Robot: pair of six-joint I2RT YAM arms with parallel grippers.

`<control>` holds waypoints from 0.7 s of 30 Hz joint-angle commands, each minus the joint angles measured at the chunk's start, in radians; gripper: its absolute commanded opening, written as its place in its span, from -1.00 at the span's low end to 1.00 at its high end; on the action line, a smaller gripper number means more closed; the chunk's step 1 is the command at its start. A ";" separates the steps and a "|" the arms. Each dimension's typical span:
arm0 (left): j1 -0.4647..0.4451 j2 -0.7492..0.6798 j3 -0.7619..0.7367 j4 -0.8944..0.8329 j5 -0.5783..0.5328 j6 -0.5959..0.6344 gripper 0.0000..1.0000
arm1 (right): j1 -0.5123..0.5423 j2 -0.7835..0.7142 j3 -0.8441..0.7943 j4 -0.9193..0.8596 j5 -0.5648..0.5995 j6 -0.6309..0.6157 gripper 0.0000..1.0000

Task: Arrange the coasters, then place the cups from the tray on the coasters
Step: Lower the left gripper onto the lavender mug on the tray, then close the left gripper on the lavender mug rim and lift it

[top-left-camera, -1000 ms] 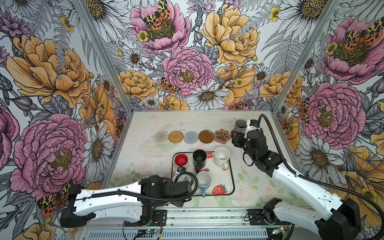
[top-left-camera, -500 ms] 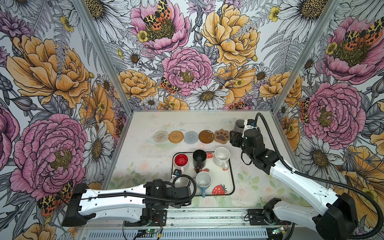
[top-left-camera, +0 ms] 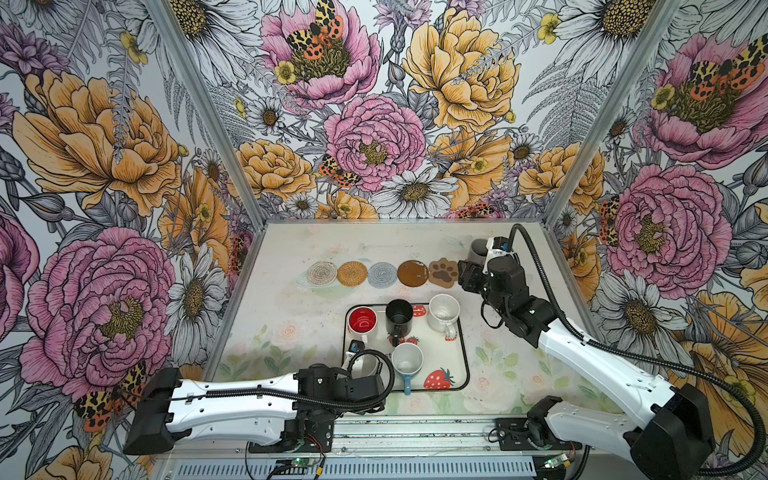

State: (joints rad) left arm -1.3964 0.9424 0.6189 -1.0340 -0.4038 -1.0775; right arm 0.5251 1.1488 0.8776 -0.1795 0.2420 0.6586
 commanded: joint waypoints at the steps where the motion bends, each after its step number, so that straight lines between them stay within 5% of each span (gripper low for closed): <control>1: 0.025 -0.014 -0.024 0.072 -0.001 -0.009 0.06 | 0.006 0.011 0.035 0.028 -0.010 0.004 0.17; 21: 0.062 0.019 -0.080 0.168 0.033 0.016 -0.22 | 0.006 0.021 0.031 0.031 -0.014 0.003 0.17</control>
State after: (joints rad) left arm -1.3399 0.9604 0.5503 -0.8978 -0.3786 -1.0691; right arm 0.5251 1.1603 0.8803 -0.1738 0.2344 0.6586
